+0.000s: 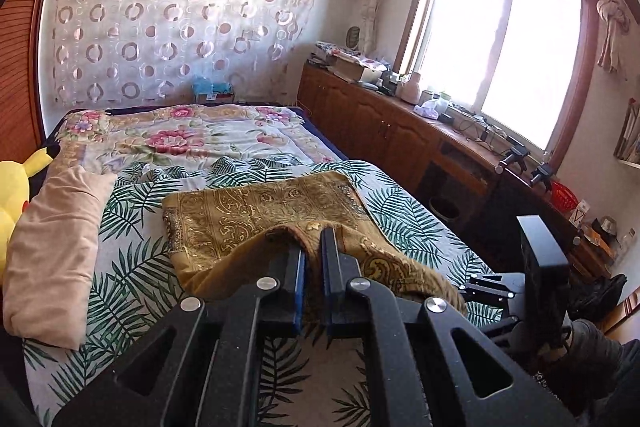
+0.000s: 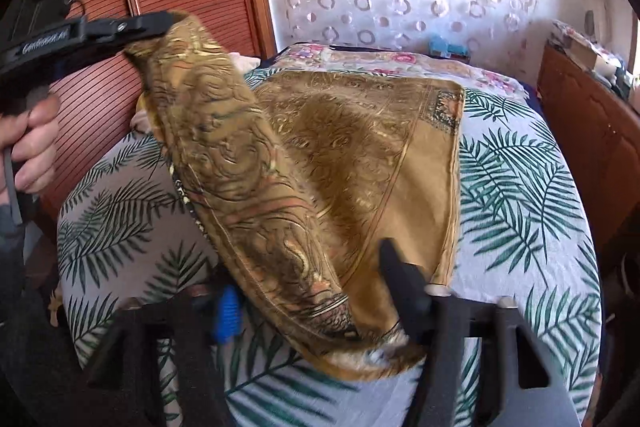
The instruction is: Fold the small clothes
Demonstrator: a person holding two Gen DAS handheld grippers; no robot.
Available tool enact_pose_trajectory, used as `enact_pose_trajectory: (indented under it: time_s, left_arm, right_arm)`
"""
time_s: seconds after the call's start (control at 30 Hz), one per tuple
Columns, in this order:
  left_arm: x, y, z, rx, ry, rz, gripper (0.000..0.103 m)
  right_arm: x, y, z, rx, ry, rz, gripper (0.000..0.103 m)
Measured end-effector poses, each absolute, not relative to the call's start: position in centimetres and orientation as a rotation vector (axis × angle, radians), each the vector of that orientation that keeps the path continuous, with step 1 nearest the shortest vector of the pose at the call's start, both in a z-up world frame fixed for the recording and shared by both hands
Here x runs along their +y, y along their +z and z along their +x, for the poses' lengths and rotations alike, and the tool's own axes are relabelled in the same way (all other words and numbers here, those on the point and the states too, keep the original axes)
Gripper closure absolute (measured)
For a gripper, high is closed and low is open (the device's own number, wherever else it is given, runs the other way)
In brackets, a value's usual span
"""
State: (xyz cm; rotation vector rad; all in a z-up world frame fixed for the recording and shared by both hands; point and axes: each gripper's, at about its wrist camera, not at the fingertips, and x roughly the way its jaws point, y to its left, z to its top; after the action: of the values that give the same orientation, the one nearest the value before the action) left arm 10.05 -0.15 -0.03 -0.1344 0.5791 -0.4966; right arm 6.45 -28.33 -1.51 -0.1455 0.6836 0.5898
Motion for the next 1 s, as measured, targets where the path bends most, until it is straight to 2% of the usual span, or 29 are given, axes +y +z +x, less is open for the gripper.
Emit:
enact_pose_trajectory:
  time_s: [0.03,0.13,0.37,0.53,0.63,0.73,0.87,0.97,1.0]
  left_arm:
    - [0.0,-0.1,10.2,0.575,-0.484,-0.133,0.095]
    - [0.4,0.0,10.7,0.563,-0.445,-0.13,0.095]
    - [2.0,-0.5,13.8,0.57,-0.38,-0.139,0.095]
    - [2.6,-1.1,16.0,0.596,-0.357,-0.133,0.091]
    - [3.1,-1.6,17.2,0.61,-0.333,-0.126,0.081]
    - [3.9,-2.2,18.2,0.617,-0.324,-0.12,0.064]
    - [4.4,-3.4,19.8,0.652,-0.31,-0.088,0.052]
    - [4.6,-4.8,21.3,0.693,-0.294,-0.074,0.052]
    - [4.5,-5.3,21.8,0.708,-0.293,-0.075,0.052]
  right_arm:
    - [-28.3,-1.1,6.8,0.668,0.591,-0.153,0.088]
    - [-27.6,0.4,7.9,0.616,0.589,-0.205,0.094]
    - [-25.8,3.7,12.6,0.536,0.588,-0.295,0.094]
    - [-23.9,3.6,16.8,0.551,0.589,-0.322,0.094]
    - [-22.4,2.8,19.8,0.578,0.596,-0.346,0.094]
    - [-21.2,2.1,22.7,0.609,0.616,-0.356,0.094]
    - [-19.8,1.6,26.0,0.631,0.644,-0.374,0.094]
    - [-19.7,1.5,28.6,0.654,0.654,-0.367,0.094]
    - [-19.8,1.6,29.3,0.661,0.658,-0.357,0.089]
